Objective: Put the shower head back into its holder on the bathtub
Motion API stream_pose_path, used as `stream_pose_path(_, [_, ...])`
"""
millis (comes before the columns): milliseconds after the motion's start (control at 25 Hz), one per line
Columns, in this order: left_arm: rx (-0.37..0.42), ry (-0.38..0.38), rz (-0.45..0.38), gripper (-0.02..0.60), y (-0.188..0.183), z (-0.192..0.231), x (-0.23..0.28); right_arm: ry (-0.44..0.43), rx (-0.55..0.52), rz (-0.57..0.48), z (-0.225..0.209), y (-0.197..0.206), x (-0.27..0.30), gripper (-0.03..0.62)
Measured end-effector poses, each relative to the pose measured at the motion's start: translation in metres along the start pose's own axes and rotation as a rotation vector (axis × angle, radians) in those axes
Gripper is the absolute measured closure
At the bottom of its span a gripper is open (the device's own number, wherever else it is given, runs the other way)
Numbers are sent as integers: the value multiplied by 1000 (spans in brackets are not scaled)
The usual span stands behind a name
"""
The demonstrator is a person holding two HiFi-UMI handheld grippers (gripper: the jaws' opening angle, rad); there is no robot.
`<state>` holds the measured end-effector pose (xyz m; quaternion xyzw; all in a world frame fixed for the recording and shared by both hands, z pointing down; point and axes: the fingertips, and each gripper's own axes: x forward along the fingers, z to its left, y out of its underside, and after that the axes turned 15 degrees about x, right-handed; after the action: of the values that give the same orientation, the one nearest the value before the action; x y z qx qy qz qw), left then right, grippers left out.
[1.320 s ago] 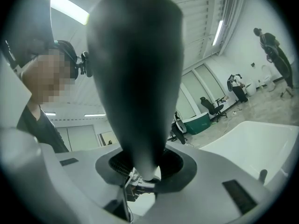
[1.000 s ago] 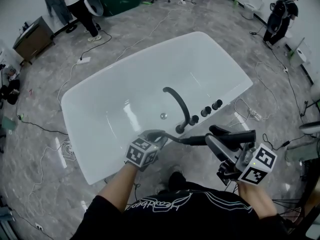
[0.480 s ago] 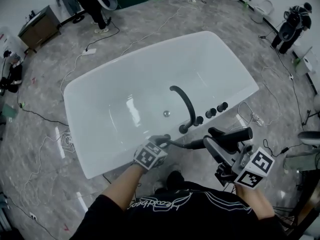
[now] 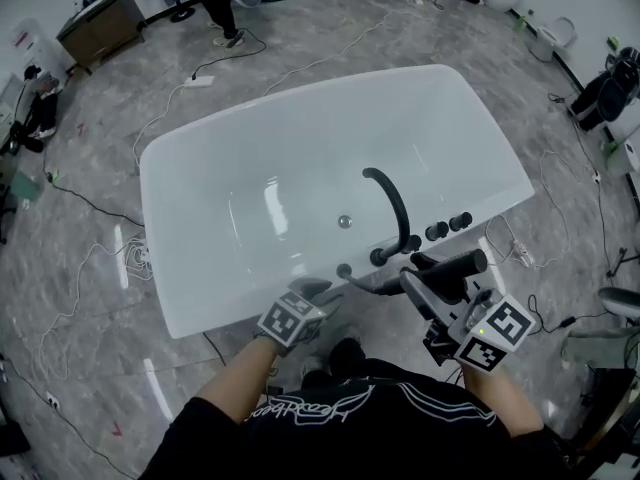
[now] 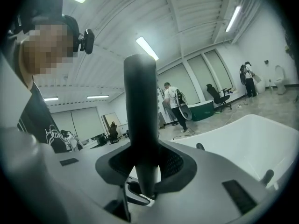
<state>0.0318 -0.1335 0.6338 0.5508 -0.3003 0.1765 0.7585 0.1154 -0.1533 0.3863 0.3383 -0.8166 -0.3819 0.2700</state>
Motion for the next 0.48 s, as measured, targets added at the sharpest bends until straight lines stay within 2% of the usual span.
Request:
stream_pose_path(200, [-77,-30,-115,446,-18,-6,-39,49,-53,71,-19,30,21,470])
stream_pose_path(360, [-168,2,-225,449,-34,-17,-71,63,-82,115,-33,58,41,470])
stream_pose_path(400, [-202,10,-247,462,-37,-19,-78,71,-105,122,-37,63,46,470])
stream_pose_path(480, [-248,12,-260,527,-39,-20,-89,84,-146,128,-45,72,56,470])
